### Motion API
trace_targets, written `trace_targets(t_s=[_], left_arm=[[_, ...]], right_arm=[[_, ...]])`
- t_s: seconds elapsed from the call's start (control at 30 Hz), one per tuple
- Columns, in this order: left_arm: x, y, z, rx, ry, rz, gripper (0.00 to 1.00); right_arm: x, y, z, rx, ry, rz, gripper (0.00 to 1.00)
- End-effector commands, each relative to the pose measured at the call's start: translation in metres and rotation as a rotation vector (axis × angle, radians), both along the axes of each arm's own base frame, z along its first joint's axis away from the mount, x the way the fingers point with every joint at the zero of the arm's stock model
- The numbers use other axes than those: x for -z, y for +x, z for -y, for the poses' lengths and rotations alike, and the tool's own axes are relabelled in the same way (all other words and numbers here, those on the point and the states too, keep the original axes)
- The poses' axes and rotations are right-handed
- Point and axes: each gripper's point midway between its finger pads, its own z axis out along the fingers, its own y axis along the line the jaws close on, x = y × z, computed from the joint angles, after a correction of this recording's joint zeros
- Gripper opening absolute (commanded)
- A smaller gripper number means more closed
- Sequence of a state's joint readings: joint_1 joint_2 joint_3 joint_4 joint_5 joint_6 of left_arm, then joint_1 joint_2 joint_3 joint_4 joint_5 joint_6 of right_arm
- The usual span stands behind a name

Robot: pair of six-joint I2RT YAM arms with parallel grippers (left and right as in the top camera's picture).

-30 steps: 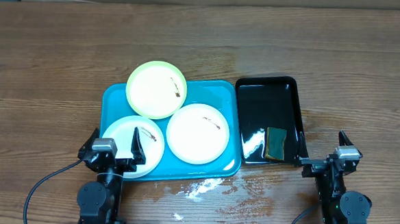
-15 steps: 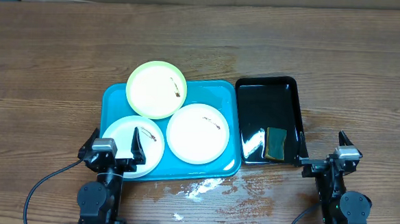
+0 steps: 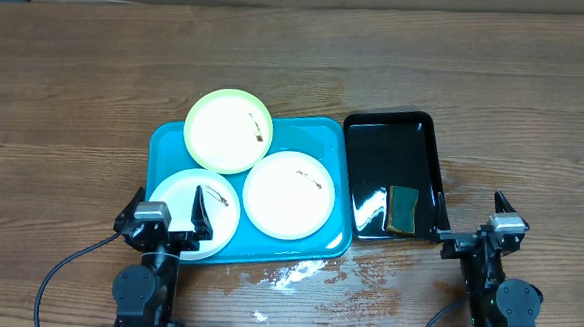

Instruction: Clean dirty plates on tray and stack at the side

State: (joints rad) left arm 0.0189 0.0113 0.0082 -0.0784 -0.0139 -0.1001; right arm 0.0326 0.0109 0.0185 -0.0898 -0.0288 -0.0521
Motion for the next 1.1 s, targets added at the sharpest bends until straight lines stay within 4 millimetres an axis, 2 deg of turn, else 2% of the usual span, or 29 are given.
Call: trace_targets(t_s=[0.0, 0.23, 0.33, 0.4, 0.5, 0.6, 0.63, 0.67, 0.7, 0.8, 0.87, 0.9, 0.97, 1.0, 1.07], left_arm=[[0.0, 0.0, 0.004, 0.02, 0.017, 0.005, 1.0], [0.0, 0.0, 0.004, 0.02, 0.017, 0.004, 1.0], [0.0, 0.0, 0.004, 0.02, 0.017, 0.004, 1.0], [0.0, 0.0, 0.004, 0.02, 0.017, 0.004, 1.0], [0.0, 0.0, 0.004, 0.02, 0.017, 0.004, 1.0], [0.0, 0.0, 0.004, 0.02, 0.017, 0.004, 1.0], [0.0, 0.0, 0.004, 0.02, 0.017, 0.004, 1.0], [0.0, 0.0, 0.004, 0.02, 0.017, 0.004, 1.0], [0.0, 0.0, 0.004, 0.02, 0.017, 0.005, 1.0], [0.0, 0.0, 0.004, 0.02, 0.017, 0.004, 1.0], [0.0, 0.0, 0.004, 0.02, 0.017, 0.005, 1.0], [0.0, 0.0, 0.004, 0.02, 0.017, 0.004, 1.0], [0.0, 0.0, 0.004, 0.02, 0.017, 0.004, 1.0], [0.0, 0.0, 0.004, 0.02, 0.017, 0.004, 1.0], [0.0, 0.0, 0.004, 0.02, 0.017, 0.004, 1.0]], right_arm=[[0.001, 0.0, 0.0, 0.0, -0.001, 0.005, 1.0], [0.001, 0.0, 0.0, -0.001, -0.001, 0.006, 1.0], [-0.008, 0.0, -0.004, -0.021, 0.001, 0.043, 1.0], [-0.02, -0.003, -0.015, -0.087, 0.001, 0.069, 1.0], [-0.041, -0.009, -0.018, -0.108, 0.021, 0.081, 1.0], [-0.068, -0.016, -0.018, -0.108, 0.047, 0.075, 1.0], [-0.088, -0.019, -0.018, -0.108, 0.061, 0.054, 1.0], [-0.094, -0.019, -0.018, -0.108, 0.062, 0.042, 1.0], [-0.108, -0.017, -0.018, -0.107, 0.062, -0.008, 1.0], [-0.127, -0.004, -0.019, -0.106, 0.066, -0.171, 1.0], [-0.134, 0.005, -0.024, -0.126, 0.073, -0.302, 1.0], [-0.135, 0.009, -0.025, -0.129, 0.078, -0.43, 1.0], [-0.135, 0.011, -0.026, -0.122, 0.085, -0.622, 1.0], [-0.135, 0.012, -0.026, -0.124, 0.088, -0.664, 1.0], [-0.143, 0.021, -0.04, -0.19, 0.125, -0.793, 1.0]])
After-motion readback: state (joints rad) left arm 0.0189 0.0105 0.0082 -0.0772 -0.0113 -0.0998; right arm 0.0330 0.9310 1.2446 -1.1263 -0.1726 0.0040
